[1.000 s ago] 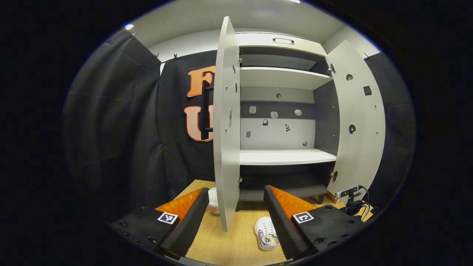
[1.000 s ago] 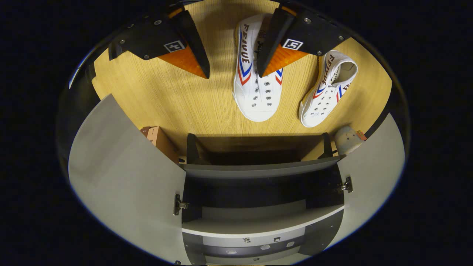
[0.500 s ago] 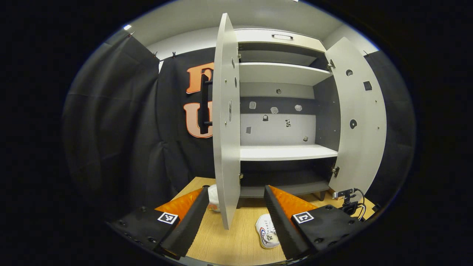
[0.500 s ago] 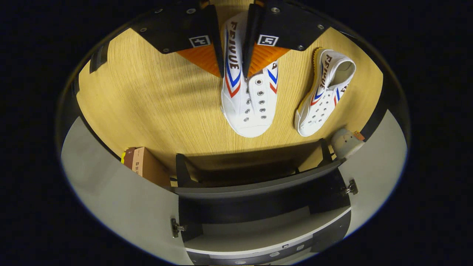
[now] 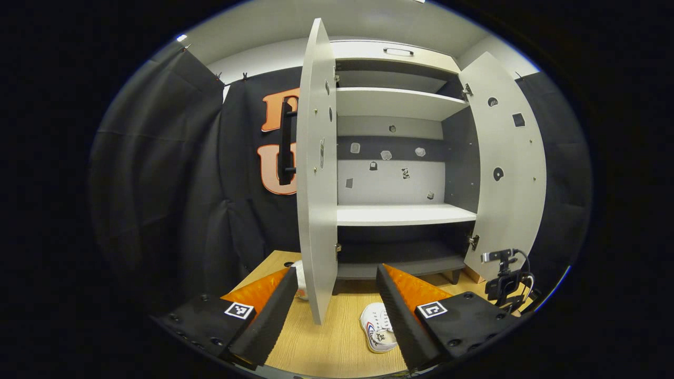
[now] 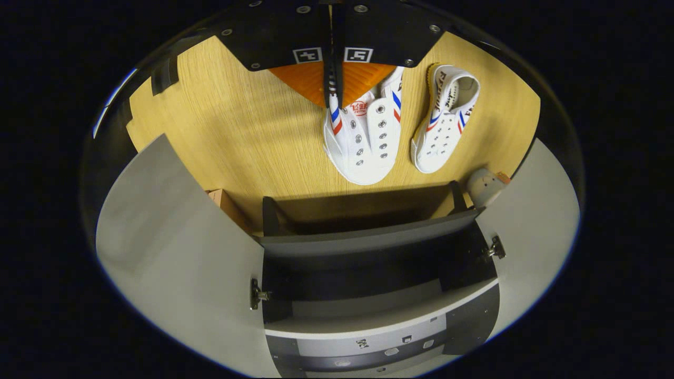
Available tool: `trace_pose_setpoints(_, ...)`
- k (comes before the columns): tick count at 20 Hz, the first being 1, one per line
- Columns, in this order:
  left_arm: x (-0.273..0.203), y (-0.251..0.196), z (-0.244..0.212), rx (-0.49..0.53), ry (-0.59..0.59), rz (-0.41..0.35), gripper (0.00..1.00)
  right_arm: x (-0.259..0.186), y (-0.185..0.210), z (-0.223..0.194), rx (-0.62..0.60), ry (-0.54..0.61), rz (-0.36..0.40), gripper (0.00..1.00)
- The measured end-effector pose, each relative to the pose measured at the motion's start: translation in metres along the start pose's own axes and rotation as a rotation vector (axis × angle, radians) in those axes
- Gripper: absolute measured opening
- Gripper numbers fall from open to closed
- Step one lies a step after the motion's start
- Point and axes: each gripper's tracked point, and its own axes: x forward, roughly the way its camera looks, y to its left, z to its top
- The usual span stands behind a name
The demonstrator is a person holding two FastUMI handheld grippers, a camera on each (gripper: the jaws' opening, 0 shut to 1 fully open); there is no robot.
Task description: Grab one shoe with the right hand and put it into the shoe cabinet, grab the other shoe with the left hand and put it into the shoe cabinet; then close the right door with the right hand and the left door with the left hand.
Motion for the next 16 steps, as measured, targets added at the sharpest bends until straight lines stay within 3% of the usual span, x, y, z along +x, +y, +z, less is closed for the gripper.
trace_pose_setpoints(7, -0.001, -0.012, -0.007, 0.001, -0.023, -0.03, 0.97, -0.081, 0.018, 0.106, 0.019, -0.115, 0.061, 0.01)
trace_pose_setpoints(13, -0.001, -0.018, -0.008, 0.003, -0.026, -0.054, 0.96, -0.122, 0.04, 0.18, 0.006, -0.25, 0.095, 0.0)
trace_pose_setpoints(16, 0.001, -0.015, -0.007, -0.008, -0.028, -0.051, 0.96, -0.122, 0.053, 0.231, 0.014, -0.289, 0.12, 0.0)
